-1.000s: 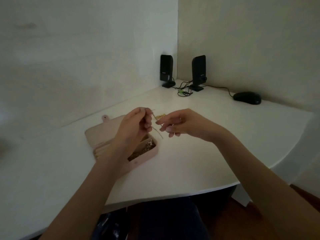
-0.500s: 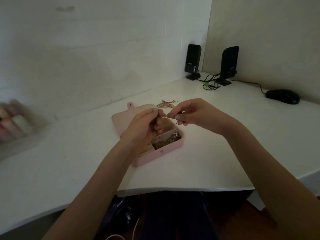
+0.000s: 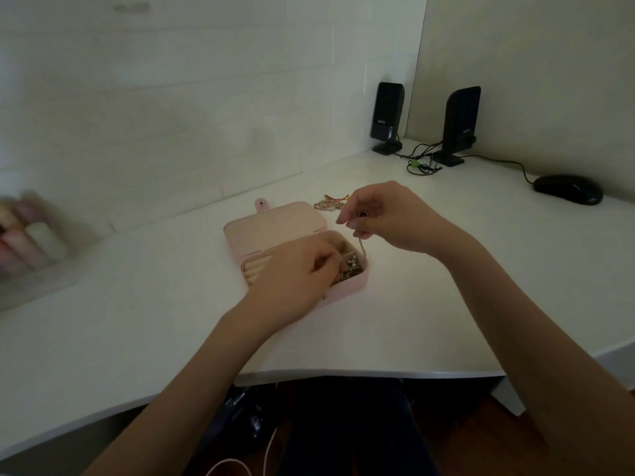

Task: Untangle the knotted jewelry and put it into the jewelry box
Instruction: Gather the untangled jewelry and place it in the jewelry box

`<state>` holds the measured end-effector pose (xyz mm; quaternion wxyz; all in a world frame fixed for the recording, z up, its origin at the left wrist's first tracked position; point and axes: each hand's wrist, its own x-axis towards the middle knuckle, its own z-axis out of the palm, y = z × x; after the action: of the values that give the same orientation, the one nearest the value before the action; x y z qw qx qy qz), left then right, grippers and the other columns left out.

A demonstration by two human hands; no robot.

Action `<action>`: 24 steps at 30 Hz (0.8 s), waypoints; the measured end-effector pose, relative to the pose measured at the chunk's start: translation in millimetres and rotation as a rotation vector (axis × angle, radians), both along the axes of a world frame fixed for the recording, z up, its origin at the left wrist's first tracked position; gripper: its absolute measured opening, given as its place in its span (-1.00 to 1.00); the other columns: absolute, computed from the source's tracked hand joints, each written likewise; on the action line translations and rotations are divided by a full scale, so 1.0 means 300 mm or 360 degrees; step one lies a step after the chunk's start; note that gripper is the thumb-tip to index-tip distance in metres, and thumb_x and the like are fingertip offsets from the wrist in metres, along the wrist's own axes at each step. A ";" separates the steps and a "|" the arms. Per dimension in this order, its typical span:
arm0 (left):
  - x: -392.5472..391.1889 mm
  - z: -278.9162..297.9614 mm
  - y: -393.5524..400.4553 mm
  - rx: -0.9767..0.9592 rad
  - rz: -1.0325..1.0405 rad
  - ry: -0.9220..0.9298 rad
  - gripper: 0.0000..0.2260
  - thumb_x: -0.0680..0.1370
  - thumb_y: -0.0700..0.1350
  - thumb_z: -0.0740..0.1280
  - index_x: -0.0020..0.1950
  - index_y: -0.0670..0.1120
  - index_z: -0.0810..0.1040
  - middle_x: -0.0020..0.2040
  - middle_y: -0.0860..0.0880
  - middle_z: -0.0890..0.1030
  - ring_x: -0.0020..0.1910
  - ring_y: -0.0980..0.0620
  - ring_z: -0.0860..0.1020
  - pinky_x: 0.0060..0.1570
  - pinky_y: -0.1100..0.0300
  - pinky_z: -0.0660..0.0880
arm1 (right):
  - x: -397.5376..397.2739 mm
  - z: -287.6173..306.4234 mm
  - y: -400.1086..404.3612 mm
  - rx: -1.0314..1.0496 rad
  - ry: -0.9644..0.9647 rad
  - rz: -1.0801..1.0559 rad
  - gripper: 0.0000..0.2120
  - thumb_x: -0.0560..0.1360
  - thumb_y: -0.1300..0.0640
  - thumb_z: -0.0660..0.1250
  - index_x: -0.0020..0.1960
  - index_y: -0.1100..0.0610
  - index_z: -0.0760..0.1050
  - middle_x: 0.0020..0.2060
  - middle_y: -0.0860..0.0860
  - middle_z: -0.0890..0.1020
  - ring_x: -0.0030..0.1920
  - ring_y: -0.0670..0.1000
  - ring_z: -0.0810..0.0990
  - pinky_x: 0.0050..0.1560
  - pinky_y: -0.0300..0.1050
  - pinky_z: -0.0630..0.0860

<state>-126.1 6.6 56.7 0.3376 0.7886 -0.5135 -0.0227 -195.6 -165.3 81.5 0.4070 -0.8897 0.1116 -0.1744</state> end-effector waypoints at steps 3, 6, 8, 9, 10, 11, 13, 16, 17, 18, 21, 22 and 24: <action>0.004 0.018 0.002 0.0088 -0.0037 -0.0108 -0.77 0.61 -0.13 0.20 -0.03 -0.14 0.64 -0.39 0.19 0.46 -0.30 0.37 0.45 -0.33 0.49 0.29 | 0.002 0.007 0.018 -0.0040 -0.0129 -0.0056 -0.84 0.47 0.40 0.34 -0.08 0.18 0.62 -0.17 0.10 0.68 -0.22 0.06 0.66 -0.18 -0.31 0.58; 0.038 0.018 0.004 0.0278 -0.0062 -0.0036 -0.77 0.61 -0.07 0.22 -0.13 -0.03 0.64 -0.32 0.26 0.49 -0.24 0.25 0.49 -0.26 0.40 0.35 | 0.000 0.023 0.028 0.0077 -0.0284 0.0012 -0.85 0.47 0.41 0.34 -0.07 0.21 0.61 -0.14 0.21 0.67 -0.20 0.10 0.67 -0.11 -0.18 0.63; 0.068 0.011 0.006 0.0277 0.0000 0.0056 -0.80 0.58 -0.04 0.26 -0.21 0.04 0.59 -0.26 0.23 0.54 -0.18 0.10 0.52 -0.15 0.23 0.43 | -0.003 0.035 0.037 0.0190 -0.0361 0.0077 -0.85 0.48 0.44 0.33 -0.04 0.27 0.60 -0.11 0.31 0.64 -0.22 0.07 0.65 -0.12 -0.20 0.62; 0.078 0.009 0.005 0.0193 0.0073 0.0143 -0.82 0.56 -0.02 0.28 -0.21 0.01 0.57 -0.25 0.17 0.56 -0.19 0.06 0.52 -0.17 0.24 0.42 | -0.005 0.041 0.043 0.0232 -0.0385 0.0105 -0.85 0.48 0.45 0.32 -0.03 0.28 0.59 -0.10 0.34 0.63 -0.23 0.02 0.64 -0.13 -0.22 0.62; 0.086 0.011 0.006 0.0070 0.0154 0.0261 -0.84 0.54 0.00 0.31 -0.18 -0.05 0.54 -0.25 0.08 0.58 -0.21 0.04 0.52 -0.19 0.24 0.40 | -0.005 0.045 0.048 0.0260 -0.0398 0.0129 -0.85 0.48 0.45 0.31 -0.02 0.29 0.59 -0.10 0.36 0.62 -0.24 -0.01 0.64 -0.14 -0.24 0.61; 0.091 0.018 0.007 -0.0058 0.0209 0.0418 -0.83 0.53 0.00 0.34 -0.11 -0.10 0.51 -0.23 0.03 0.60 -0.23 0.06 0.53 -0.20 0.25 0.42 | -0.005 0.048 0.053 0.0275 -0.0399 0.0150 -0.85 0.49 0.45 0.31 -0.01 0.30 0.59 -0.10 0.35 0.62 -0.24 -0.04 0.64 -0.14 -0.26 0.61; 0.094 0.034 0.007 -0.0159 0.0152 0.0770 -0.83 0.51 -0.05 0.39 0.02 -0.09 0.48 -0.14 0.06 0.68 -0.17 0.13 0.61 -0.16 0.32 0.49 | -0.004 0.051 0.060 0.0291 -0.0386 0.0195 -0.83 0.49 0.45 0.30 0.00 0.29 0.58 -0.12 0.30 0.63 -0.23 -0.06 0.65 -0.14 -0.26 0.60; 0.082 0.034 -0.003 -0.0070 -0.0038 0.0928 -0.80 0.50 -0.18 0.42 0.08 -0.02 0.52 -0.15 0.11 0.70 -0.16 0.21 0.65 -0.20 0.43 0.51 | -0.004 0.052 0.065 0.0365 -0.0388 0.0246 -0.82 0.50 0.46 0.28 0.01 0.27 0.58 -0.14 0.21 0.64 -0.21 -0.06 0.66 -0.13 -0.25 0.60; 0.075 0.032 -0.007 -0.0073 -0.0052 0.0899 -0.83 0.50 -0.21 0.42 0.04 -0.03 0.56 -0.20 0.09 0.70 -0.21 0.23 0.64 -0.23 0.46 0.48 | -0.007 0.052 0.066 0.0392 -0.0394 0.0244 -0.81 0.50 0.46 0.27 0.02 0.27 0.57 -0.14 0.20 0.64 -0.20 -0.05 0.66 -0.12 -0.25 0.60; 0.070 0.030 -0.008 -0.0098 -0.0042 0.0875 -0.87 0.49 -0.22 0.43 -0.01 -0.03 0.59 -0.24 0.07 0.70 -0.25 0.24 0.63 -0.24 0.48 0.46 | -0.010 0.053 0.064 0.0407 -0.0403 0.0223 -0.80 0.50 0.46 0.27 0.03 0.26 0.57 -0.12 0.19 0.64 -0.19 -0.04 0.66 -0.12 -0.25 0.59; 0.073 0.023 -0.003 -0.0239 0.0066 0.0852 -0.92 0.47 -0.24 0.45 -0.09 -0.09 0.63 -0.27 -0.02 0.70 -0.27 0.21 0.62 -0.17 0.47 0.48 | -0.022 0.044 0.045 0.0388 -0.0411 0.0012 -0.77 0.46 0.45 0.34 0.05 0.22 0.57 -0.05 0.18 0.63 -0.18 0.00 0.69 -0.16 -0.27 0.59; 0.081 0.016 0.002 -0.0278 0.0117 0.0813 -0.93 0.45 -0.24 0.46 -0.10 -0.10 0.64 -0.29 -0.01 0.69 -0.28 0.20 0.62 -0.16 0.45 0.49 | -0.026 0.035 0.033 0.0373 -0.0391 -0.0075 -0.76 0.44 0.43 0.37 0.06 0.21 0.57 -0.07 0.18 0.62 -0.18 0.03 0.70 -0.18 -0.26 0.60; 0.091 0.004 0.010 -0.0314 0.0221 0.0681 -0.93 0.42 -0.22 0.49 -0.15 -0.09 0.64 -0.36 0.05 0.67 -0.31 0.22 0.60 -0.19 0.44 0.46 | -0.031 0.008 0.012 0.0331 -0.0282 -0.0186 -0.76 0.42 0.40 0.42 0.03 0.18 0.57 -0.17 0.17 0.65 -0.22 0.05 0.70 -0.22 -0.24 0.61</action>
<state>-99.0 9.6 58.0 0.5147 0.7624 -0.3746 -0.1158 -204.8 -161.6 83.8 0.4943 -0.8158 0.1441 -0.2632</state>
